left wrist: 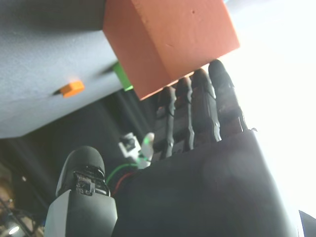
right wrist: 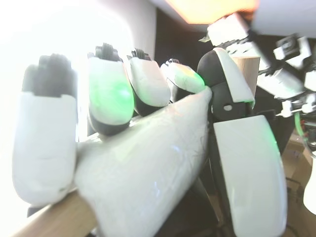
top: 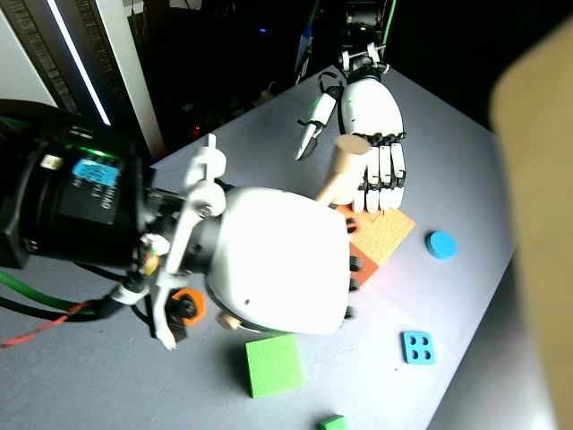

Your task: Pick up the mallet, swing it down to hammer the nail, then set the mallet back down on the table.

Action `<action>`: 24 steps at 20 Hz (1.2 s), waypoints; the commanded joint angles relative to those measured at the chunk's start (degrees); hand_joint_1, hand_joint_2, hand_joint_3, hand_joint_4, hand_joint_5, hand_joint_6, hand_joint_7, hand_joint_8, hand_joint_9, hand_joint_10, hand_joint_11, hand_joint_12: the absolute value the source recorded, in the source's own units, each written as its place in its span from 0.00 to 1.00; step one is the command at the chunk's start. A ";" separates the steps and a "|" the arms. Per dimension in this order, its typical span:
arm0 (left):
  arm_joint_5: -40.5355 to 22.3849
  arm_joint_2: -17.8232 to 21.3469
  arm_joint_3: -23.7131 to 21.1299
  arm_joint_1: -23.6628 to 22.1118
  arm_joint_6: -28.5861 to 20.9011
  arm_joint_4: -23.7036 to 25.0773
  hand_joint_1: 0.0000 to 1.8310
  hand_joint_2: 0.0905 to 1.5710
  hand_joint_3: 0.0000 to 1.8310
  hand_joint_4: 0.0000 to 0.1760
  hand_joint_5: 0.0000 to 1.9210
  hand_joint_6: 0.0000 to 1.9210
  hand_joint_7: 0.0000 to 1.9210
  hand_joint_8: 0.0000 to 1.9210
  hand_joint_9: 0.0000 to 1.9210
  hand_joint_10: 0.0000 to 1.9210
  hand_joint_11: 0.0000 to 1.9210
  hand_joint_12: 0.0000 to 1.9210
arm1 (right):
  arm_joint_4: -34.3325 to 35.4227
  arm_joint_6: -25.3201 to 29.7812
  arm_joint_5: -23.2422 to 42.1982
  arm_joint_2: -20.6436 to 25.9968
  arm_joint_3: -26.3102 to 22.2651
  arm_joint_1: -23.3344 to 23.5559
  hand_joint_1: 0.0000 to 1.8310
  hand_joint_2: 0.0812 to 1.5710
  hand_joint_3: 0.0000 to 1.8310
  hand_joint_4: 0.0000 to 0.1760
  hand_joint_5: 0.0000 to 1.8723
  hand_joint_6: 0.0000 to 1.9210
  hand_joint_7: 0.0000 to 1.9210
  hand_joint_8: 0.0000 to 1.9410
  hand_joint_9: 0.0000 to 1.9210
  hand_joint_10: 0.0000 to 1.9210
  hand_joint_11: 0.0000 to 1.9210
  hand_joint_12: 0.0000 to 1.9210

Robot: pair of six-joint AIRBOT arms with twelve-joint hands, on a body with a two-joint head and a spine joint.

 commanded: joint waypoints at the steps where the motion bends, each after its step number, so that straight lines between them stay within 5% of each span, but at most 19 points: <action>1: -2.23 -0.03 -0.41 0.09 -0.78 1.40 0.00 0.75 0.00 0.00 0.10 0.00 0.12 0.00 0.13 0.00 0.00 0.29 | 1.53 0.46 8.40 -0.26 0.72 1.26 0.44 0.96 0.00 1.00 0.73 1.00 0.84 1.00 0.90 1.00 0.99 1.00; 8: -1.88 -0.04 -0.43 0.10 -0.78 1.82 0.00 0.74 0.00 0.00 0.10 0.00 0.13 0.00 0.13 0.00 0.00 0.29 | 16.10 -15.41 10.63 -2.71 3.33 1.05 0.39 0.97 0.00 1.00 0.73 1.00 0.85 1.00 0.91 1.00 1.00 1.00; 24: -0.47 -0.84 -0.01 -0.49 -0.78 2.80 0.00 0.75 0.00 0.00 0.08 0.00 0.09 0.00 0.09 0.00 0.00 0.21 | 19.55 -16.05 10.69 -8.54 9.28 -0.21 0.44 0.96 0.00 1.00 0.73 1.00 0.84 1.00 0.90 1.00 0.99 1.00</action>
